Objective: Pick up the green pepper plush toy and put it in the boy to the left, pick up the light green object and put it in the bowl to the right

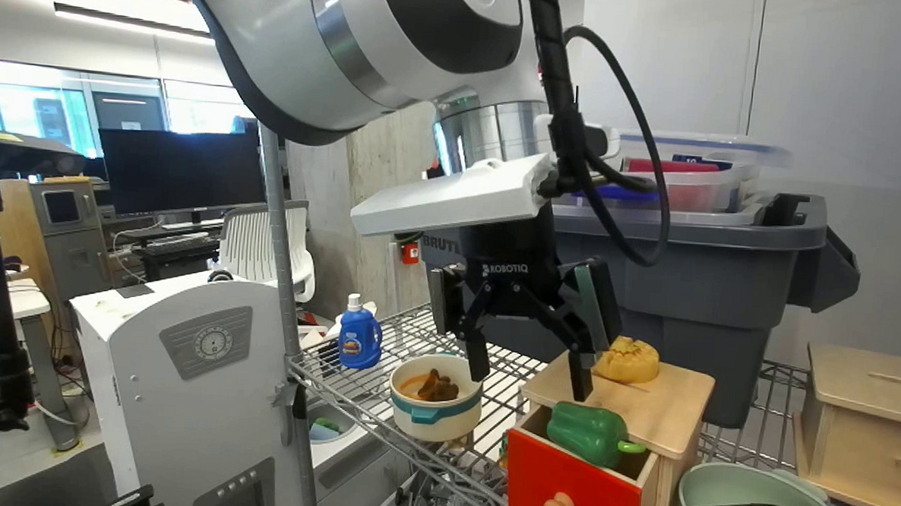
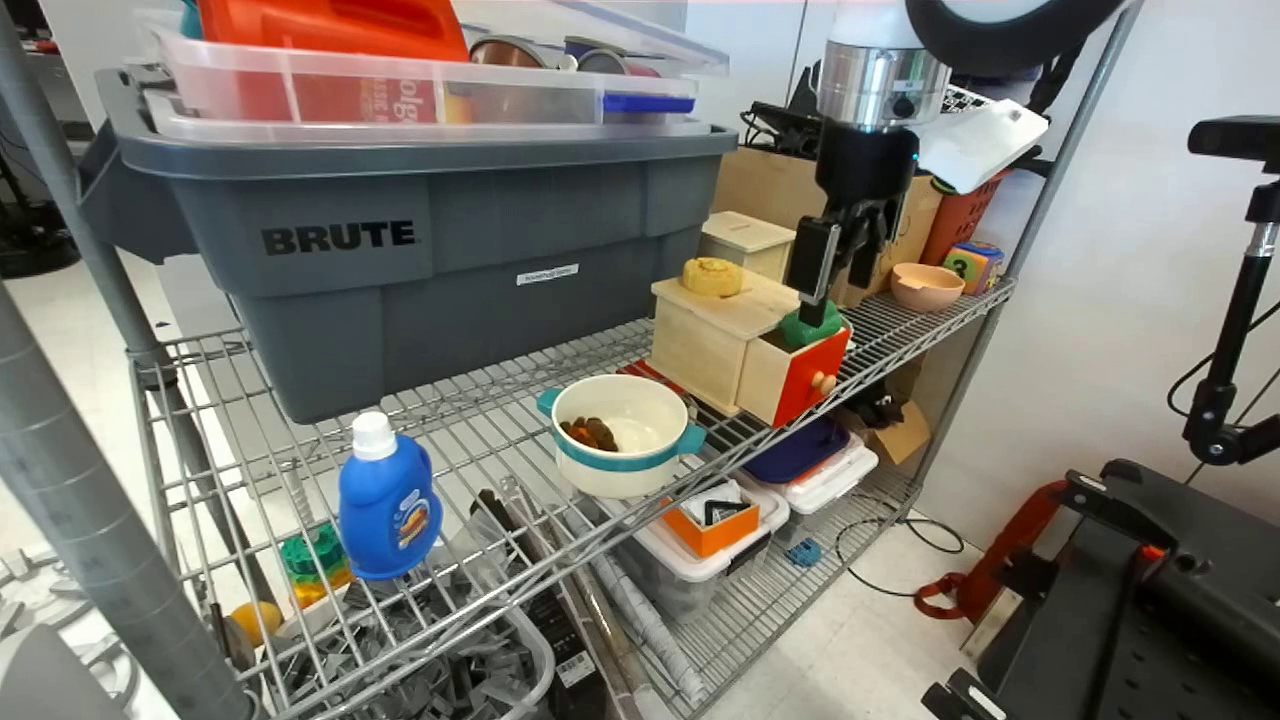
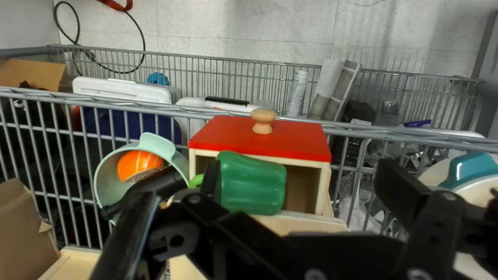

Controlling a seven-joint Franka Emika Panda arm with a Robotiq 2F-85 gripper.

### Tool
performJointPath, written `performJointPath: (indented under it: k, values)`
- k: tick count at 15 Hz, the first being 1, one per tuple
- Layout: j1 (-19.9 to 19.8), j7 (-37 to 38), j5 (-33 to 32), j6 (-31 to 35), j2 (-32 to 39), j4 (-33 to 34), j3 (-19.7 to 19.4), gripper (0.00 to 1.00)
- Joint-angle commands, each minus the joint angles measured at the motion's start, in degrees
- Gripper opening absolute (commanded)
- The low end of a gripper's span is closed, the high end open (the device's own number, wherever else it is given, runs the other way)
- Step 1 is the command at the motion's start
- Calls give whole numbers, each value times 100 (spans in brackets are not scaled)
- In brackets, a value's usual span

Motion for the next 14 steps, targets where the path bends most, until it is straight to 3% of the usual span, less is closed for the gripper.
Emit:
performJointPath:
  k: [1, 7, 14]
  values:
    - [-87, -50, 89, 154, -332, -307, -34, 100]
    - [-1, 102, -7, -62, -318, -49, -75, 100]
    - [-73, 4, 123, -499, 9, 714, -39, 100]
